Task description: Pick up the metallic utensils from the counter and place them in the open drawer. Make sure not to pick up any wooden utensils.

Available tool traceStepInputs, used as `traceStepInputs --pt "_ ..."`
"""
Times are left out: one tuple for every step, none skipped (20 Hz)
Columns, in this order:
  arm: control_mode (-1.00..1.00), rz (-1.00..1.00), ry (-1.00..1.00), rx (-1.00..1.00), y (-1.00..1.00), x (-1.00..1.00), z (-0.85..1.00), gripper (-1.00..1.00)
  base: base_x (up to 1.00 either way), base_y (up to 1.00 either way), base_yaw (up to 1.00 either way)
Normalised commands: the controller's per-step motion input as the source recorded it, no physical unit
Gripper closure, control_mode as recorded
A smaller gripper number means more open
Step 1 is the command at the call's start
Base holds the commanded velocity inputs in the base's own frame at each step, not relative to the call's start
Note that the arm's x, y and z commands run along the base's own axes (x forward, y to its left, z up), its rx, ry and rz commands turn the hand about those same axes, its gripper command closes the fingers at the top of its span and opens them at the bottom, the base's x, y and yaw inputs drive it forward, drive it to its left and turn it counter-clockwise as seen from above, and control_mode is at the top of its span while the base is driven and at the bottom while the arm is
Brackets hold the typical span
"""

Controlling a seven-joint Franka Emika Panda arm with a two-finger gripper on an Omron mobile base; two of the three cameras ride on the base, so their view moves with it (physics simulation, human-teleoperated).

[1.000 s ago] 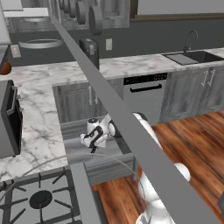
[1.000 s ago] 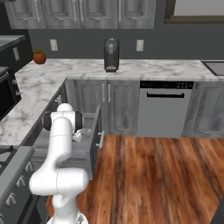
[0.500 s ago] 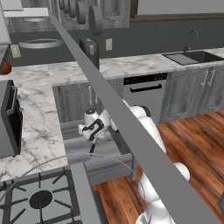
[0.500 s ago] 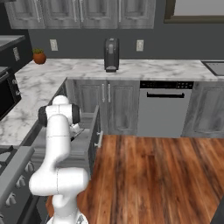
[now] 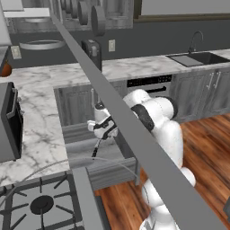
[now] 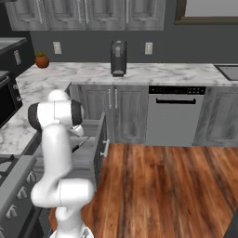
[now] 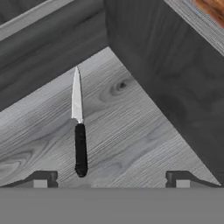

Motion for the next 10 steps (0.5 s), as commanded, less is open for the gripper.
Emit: traceStepInputs --pt "-1.00 0.00 0.00 0.00 -0.86 -1.00 1.00 -1.00 0.00 0.00 0.00" --pt "-1.00 0.00 0.00 0.00 -0.85 -1.00 1.00 -1.00 0.00 0.00 0.00" --pt "-1.00 0.00 0.00 0.00 -0.84 -1.00 1.00 -1.00 0.00 0.00 0.00" --pt "-1.00 0.00 0.00 0.00 -0.76 -1.00 1.00 -1.00 0.00 0.00 0.00" --pt "-1.00 0.00 0.00 0.00 -0.75 -1.00 1.00 -1.00 0.00 0.00 0.00" --pt "-1.00 0.00 0.00 0.00 -0.68 -1.00 1.00 -1.00 0.00 0.00 0.00" --pt "-1.00 0.00 0.00 0.00 -0.66 -1.00 1.00 -1.00 0.00 0.00 0.00" --pt "-1.00 0.00 0.00 0.00 -0.72 -1.00 1.00 -1.00 0.00 0.00 0.00" --pt "-1.00 0.00 0.00 0.00 -0.73 -1.00 1.00 -1.00 0.00 0.00 0.00" --pt "-1.00 0.00 0.00 0.00 -0.74 -1.00 1.00 -1.00 0.00 0.00 0.00"
